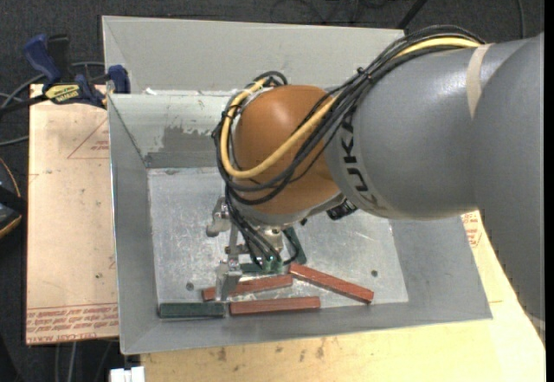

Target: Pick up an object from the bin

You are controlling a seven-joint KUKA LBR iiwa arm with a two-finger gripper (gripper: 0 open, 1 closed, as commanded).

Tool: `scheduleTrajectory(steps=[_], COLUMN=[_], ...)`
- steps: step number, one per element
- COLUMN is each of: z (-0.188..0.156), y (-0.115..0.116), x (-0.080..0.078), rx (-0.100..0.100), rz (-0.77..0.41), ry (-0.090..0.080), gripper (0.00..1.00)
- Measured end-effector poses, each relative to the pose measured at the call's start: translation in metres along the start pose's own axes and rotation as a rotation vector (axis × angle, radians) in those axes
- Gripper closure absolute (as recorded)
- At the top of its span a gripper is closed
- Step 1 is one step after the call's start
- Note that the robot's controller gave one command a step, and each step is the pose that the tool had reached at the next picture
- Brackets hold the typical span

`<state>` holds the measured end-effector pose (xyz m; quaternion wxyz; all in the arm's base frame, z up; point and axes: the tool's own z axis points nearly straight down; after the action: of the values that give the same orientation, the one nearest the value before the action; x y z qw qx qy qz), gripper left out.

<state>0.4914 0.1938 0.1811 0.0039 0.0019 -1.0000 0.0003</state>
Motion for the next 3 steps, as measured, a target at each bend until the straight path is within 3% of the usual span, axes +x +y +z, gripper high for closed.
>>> scheduleTrajectory(steps=[1,2,3], z=[-0.004,0.051,0.064], y=[-0.001,-0.025,-0.058], x=[-0.002,-0.001,0.006], rx=[-0.001,-0.002,0.0], rz=[0.004,-0.09,-0.244], ry=[-0.007,-0.011,-0.003], gripper=[0.0,0.0,0.0])
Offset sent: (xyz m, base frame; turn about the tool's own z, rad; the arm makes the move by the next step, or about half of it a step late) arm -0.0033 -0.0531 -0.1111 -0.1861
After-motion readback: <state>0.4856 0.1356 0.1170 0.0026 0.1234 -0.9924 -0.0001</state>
